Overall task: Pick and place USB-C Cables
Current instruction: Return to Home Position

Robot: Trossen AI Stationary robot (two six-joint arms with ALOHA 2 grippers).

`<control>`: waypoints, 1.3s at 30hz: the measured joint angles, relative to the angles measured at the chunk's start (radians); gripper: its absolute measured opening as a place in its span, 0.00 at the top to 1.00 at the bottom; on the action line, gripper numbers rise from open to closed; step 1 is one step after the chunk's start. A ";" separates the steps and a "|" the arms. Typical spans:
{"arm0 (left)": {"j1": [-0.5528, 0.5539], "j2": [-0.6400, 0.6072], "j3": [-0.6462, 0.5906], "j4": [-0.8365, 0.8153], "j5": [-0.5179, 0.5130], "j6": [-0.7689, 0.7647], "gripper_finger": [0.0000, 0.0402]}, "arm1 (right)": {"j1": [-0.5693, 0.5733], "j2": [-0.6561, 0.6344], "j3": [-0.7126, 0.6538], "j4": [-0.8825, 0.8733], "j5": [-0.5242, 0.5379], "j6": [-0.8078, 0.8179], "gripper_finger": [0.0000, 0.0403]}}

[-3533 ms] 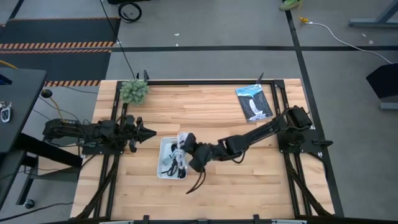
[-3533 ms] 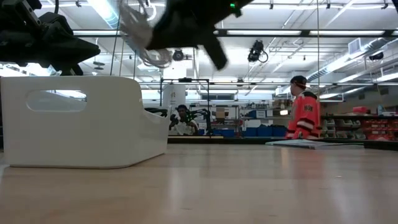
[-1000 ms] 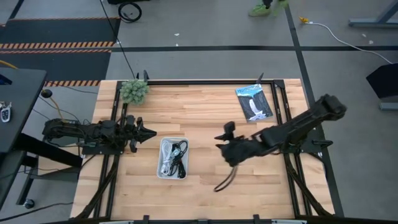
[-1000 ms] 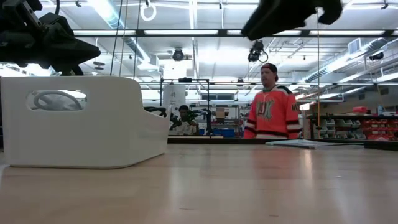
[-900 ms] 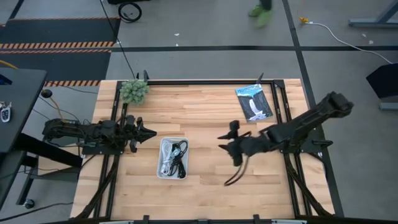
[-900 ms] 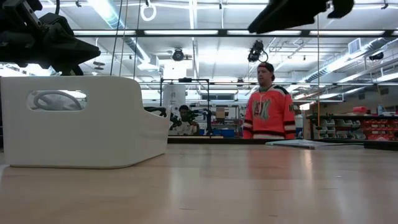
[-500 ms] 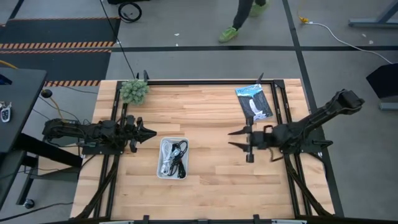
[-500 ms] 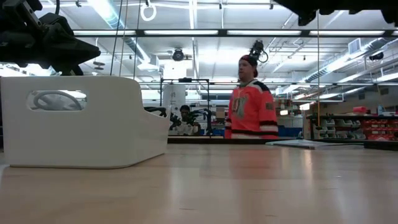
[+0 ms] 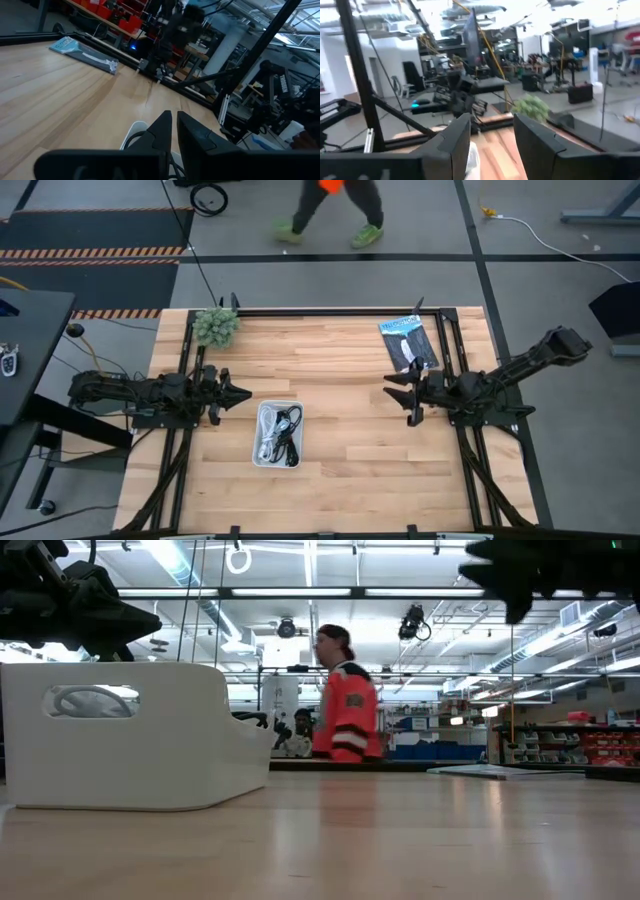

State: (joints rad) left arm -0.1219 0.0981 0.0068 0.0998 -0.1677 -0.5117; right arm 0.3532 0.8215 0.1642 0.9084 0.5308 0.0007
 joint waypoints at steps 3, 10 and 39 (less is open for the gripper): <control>0.000 0.000 0.000 0.000 0.000 0.000 0.91 | -0.023 -0.015 -0.099 0.089 -0.002 0.057 0.61; 0.000 0.000 0.000 -0.002 0.000 0.000 0.91 | -0.046 -0.029 -0.159 0.174 -0.089 0.030 0.61; 0.000 0.000 0.000 0.000 0.000 0.000 0.91 | -0.047 -0.022 -0.159 0.167 -0.106 -0.134 0.61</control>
State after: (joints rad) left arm -0.1223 0.0978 0.0071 0.1001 -0.1677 -0.5117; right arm 0.3065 0.7998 0.0057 1.0756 0.4248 -0.1333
